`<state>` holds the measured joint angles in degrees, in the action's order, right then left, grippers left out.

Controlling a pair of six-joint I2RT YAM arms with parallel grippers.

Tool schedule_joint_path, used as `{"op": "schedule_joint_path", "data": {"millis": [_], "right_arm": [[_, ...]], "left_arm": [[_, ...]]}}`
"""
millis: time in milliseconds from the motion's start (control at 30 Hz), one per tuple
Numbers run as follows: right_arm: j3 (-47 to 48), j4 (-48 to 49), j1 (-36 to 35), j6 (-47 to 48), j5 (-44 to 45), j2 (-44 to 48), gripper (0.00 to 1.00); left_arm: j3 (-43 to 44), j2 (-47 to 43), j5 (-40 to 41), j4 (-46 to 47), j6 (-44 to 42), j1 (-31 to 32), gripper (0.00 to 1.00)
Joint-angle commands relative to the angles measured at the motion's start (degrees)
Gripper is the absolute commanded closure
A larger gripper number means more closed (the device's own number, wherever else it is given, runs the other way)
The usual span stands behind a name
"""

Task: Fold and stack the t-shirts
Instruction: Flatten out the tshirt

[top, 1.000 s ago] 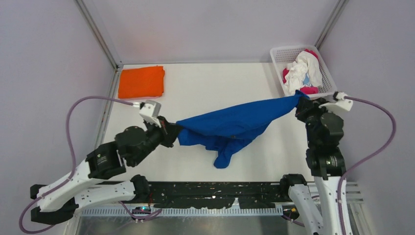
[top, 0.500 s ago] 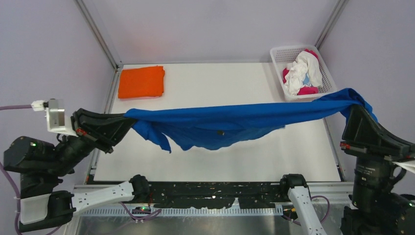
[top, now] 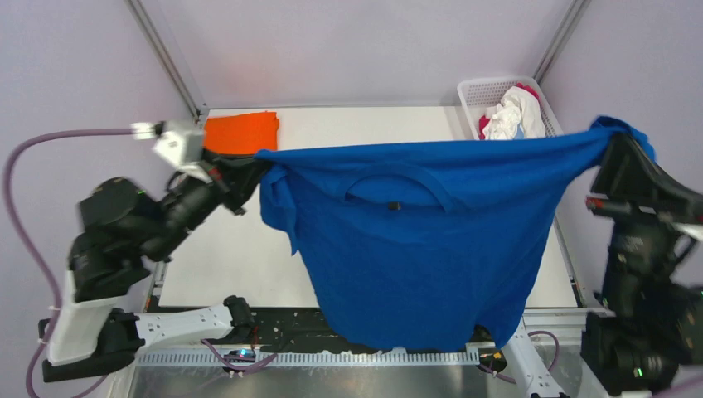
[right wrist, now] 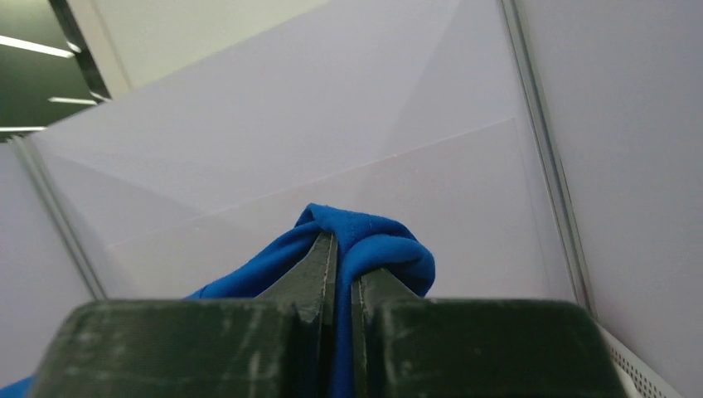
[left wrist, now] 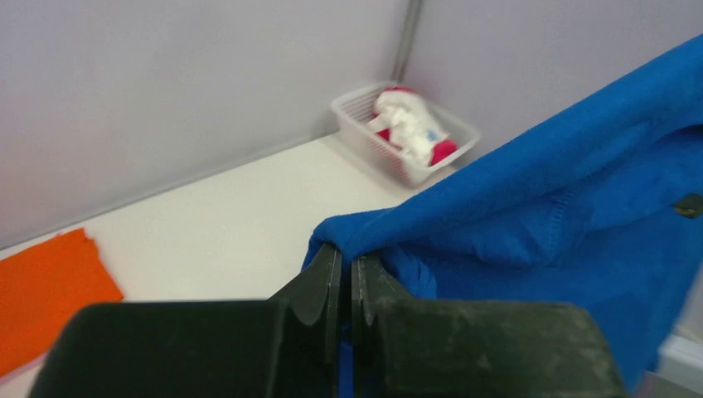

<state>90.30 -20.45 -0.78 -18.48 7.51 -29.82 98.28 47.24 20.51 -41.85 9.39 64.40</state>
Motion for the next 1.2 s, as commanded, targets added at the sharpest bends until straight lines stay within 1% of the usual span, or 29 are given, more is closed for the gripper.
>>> {"op": "schedule_joint_path", "data": {"millis": [0, 33, 67, 100, 133, 167, 200, 233, 267, 300, 333, 367, 400, 433, 467, 500, 533, 567, 600, 700, 800, 833, 867, 900, 967, 1000, 1033, 1133, 1167], "right_arm": [[-7.93, 4.75, 0.00, 0.85, 2.64, -12.32, 0.95], [-10.21, 5.39, -0.01, 0.43, 2.92, -15.74, 0.95], [-11.32, 7.12, -0.01, 0.19, 3.24, -17.48, 0.95], [-14.00, 10.41, -0.01, 0.02, 3.81, -21.38, 0.95], [-15.37, 12.18, -0.45, 0.24, 4.26, -23.29, 0.95], [-17.12, 15.55, -1.11, 0.75, 5.63, -27.99, 0.95], [-17.37, 16.68, -3.17, 2.38, 6.66, -30.90, 0.95], [-16.68, 17.94, -4.32, 3.53, 9.02, -36.97, 0.95], [-15.78, 18.36, -6.61, 5.65, 9.94, -40.66, 0.95], [-13.01, 18.48, -7.57, 6.53, 10.81, -48.35, 0.95], [-11.22, 18.23, -9.22, 7.45, 10.92, -56.03, 0.93], [-6.37, 16.73, -9.80, 7.56, 11.27, -60.21, 0.91], [-3.64, 15.60, -10.86, 7.88, 11.42, -67.61, 0.78], [2.73, 12.49, -11.37, 8.08, 12.10, -71.37, 0.69], [5.83, 10.71, -12.26, 8.59, 12.58, -77.72, 0.51], [11.78, 7.20, -12.77, 9.01, 13.93, -80.28, 0.42], [14.22, 5.78, -13.91, 10.09, 15.82, -83.99, 0.23], [16.91, 4.41, -15.07, 10.77, 17.03, -85.13, 0.12], [17.27, 4.52, -15.63, 11.96, 18.89, -85.84, 0.01], [13.02, 8.08, -17.14, 12.62, 19.54, -83.53, 0.04], [7.57, 9.11, -17.32, 9.93, 17.75, -77.56, 0.05], [4.35, 8.89, -17.33, 8.39, 17.25, -76.12, 0.05], [0.09, 8.68, -17.33, 7.50, 16.19, -72.75, 0.05], [-2.48, 8.68, -17.31, 5.54, 15.64, -71.08, 0.04], [-10.45, 9.19, -17.26, 3.03, 12.70, -63.42, 0.04], [-16.00, 9.61, -17.34, 2.27, 9.98, -61.67, 0.05], [-18.57, 9.62, -17.33, 1.00, 8.79, -58.02, 0.05], [-31.88, 10.13, -17.41, -2.69, 3.00, -50.69, 0.05], [-34.33, 10.41, -17.53, -4.63, 1.74, -46.99, 0.05]], "left_arm": [[-6.68, 8.99, 3.05, 0.24, 0.73, -13.40, 1.00], [-9.84, 10.70, -4.09, 1.32, 3.30, -22.54, 1.00], [-12.79, 12.70, -9.02, 2.15, 4.64, -27.45, 1.00], [-14.90, 15.72, -11.87, 2.03, 5.81, -31.22, 1.00], [-16.18, 18.96, -12.78, 1.40, 6.79, -33.68, 1.00], [-16.94, 22.34, -14.02, 0.82, 6.86, -35.57, 1.00], [-17.52, 25.99, -15.46, 0.68, 6.48, -37.29, 1.00], [-17.78, 29.41, -16.75, 0.82, 6.28, -38.83, 1.00], [-17.63, 33.20, -18.03, 0.92, 6.36, -40.61, 1.00], [-16.11, 38.64, -19.13, 0.67, 6.68, -42.38, 0.95], [-14.22, 42.52, -19.89, -0.12, 6.96, -44.00, 0.85], [-11.44, 46.80, -19.91, -1.59, 7.81, -45.60, 0.74], [-7.93, 50.86, -20.20, -5.19, 8.67, -47.13, 0.62], [-4.65, 54.24, -21.69, -7.41, 9.01, -48.58, 0.51], [-1.69, 57.00, -22.40, -9.01, 9.36, -49.76, 0.42], [0.34, 58.83, -22.82, -10.20, 9.74, -50.55, 0.32], [1.59, 59.93, -23.41, -10.44, 9.69, -51.16, 0.10], [1.67, 60.03, -23.69, -9.88, 9.76, -51.39, 0.02], [1.17, 59.49, -23.89, -8.85, 9.77, -51.45, 0.00], [-3.00, 56.56, -27.36, -3.71, 10.96, -51.48, 0.00], [-6.49, 54.39, -35.93, 0.69, 11.64, -51.25, 0.01], [-7.42, 53.66, -39.20, 1.41, 11.92, -50.98, 0.00], [-8.84, 52.83, -40.48, 2.27, 12.40, -50.44, 0.00], [-10.77, 51.67, -40.96, 3.19, 12.89, -49.75, 0.00], [-16.29, 48.97, -40.71, 5.70, 13.28, -47.61, 0.00], [-18.61, 47.57, -40.24, 6.97, 13.29, -46.36, 0.00], [-20.54, 46.42, -39.51, 7.80, 13.29, -44.99, 0.01], [-24.95, 44.73, -37.57, 9.16, 13.46, -40.77, 0.00], [-25.80, 44.90, -37.37, 9.44, 13.42, -39.61, 0.00]]}}
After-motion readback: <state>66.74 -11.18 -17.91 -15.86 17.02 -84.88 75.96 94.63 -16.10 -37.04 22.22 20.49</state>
